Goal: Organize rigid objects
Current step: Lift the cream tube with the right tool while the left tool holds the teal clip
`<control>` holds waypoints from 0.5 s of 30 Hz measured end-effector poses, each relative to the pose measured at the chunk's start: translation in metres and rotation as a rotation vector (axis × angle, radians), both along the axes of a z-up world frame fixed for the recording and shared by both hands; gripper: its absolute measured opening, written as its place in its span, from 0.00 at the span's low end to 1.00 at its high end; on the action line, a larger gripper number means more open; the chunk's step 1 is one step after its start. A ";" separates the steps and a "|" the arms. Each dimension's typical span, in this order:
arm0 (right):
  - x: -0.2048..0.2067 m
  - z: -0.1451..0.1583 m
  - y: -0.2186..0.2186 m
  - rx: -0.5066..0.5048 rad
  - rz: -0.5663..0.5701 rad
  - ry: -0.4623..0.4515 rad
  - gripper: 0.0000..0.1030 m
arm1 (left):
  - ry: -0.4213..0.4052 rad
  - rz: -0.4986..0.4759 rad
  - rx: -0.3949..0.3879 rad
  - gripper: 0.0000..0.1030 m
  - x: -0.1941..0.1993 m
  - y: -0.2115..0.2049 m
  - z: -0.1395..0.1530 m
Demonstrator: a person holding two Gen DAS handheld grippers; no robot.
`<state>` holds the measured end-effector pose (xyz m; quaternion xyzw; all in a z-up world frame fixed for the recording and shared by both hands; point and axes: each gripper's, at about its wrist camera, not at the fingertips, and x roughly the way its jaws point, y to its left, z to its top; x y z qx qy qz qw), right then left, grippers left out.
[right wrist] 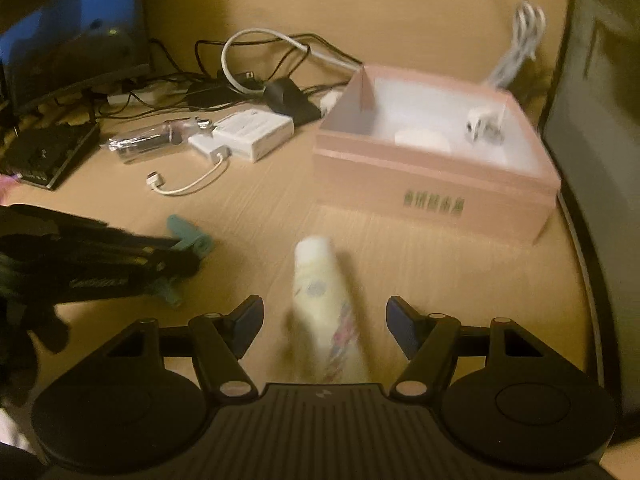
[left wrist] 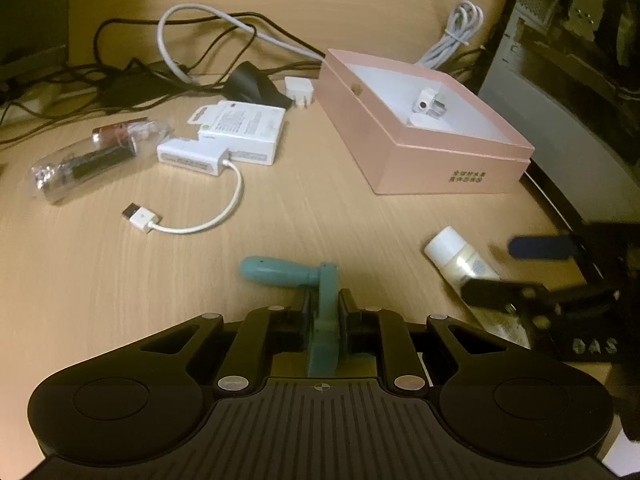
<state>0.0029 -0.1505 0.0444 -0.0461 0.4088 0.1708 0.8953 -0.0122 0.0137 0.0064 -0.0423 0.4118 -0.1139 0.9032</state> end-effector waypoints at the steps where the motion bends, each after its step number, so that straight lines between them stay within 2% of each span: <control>1: 0.005 0.001 0.001 -0.007 0.013 -0.006 0.67 | -0.001 -0.001 0.003 0.17 0.000 0.000 0.000; 4: 0.023 -0.004 0.007 -0.021 0.043 0.005 0.67 | 0.003 -0.003 0.012 0.17 0.000 -0.001 0.001; 6: 0.032 -0.010 0.009 -0.028 0.047 0.028 0.67 | 0.030 0.018 -0.019 0.17 0.002 0.001 0.002; 7: 0.035 -0.013 0.009 -0.031 0.047 0.041 0.63 | 0.047 0.037 -0.037 0.18 0.003 0.002 0.003; 8: 0.036 -0.015 0.009 -0.030 0.051 0.052 0.52 | 0.069 0.056 -0.057 0.18 0.005 0.005 0.003; 9: 0.035 -0.015 0.009 -0.024 0.057 0.058 0.47 | 0.083 0.063 -0.069 0.18 0.006 0.006 0.004; 10: 0.033 -0.014 0.009 -0.022 0.062 0.057 0.38 | 0.091 0.064 -0.079 0.18 0.008 0.008 0.004; 11: 0.031 -0.013 0.008 -0.021 0.069 0.063 0.33 | 0.094 0.057 -0.080 0.19 0.008 0.009 0.004; 15: 0.024 -0.012 0.002 -0.009 0.049 0.082 0.32 | 0.090 0.021 -0.031 0.18 0.008 0.002 0.005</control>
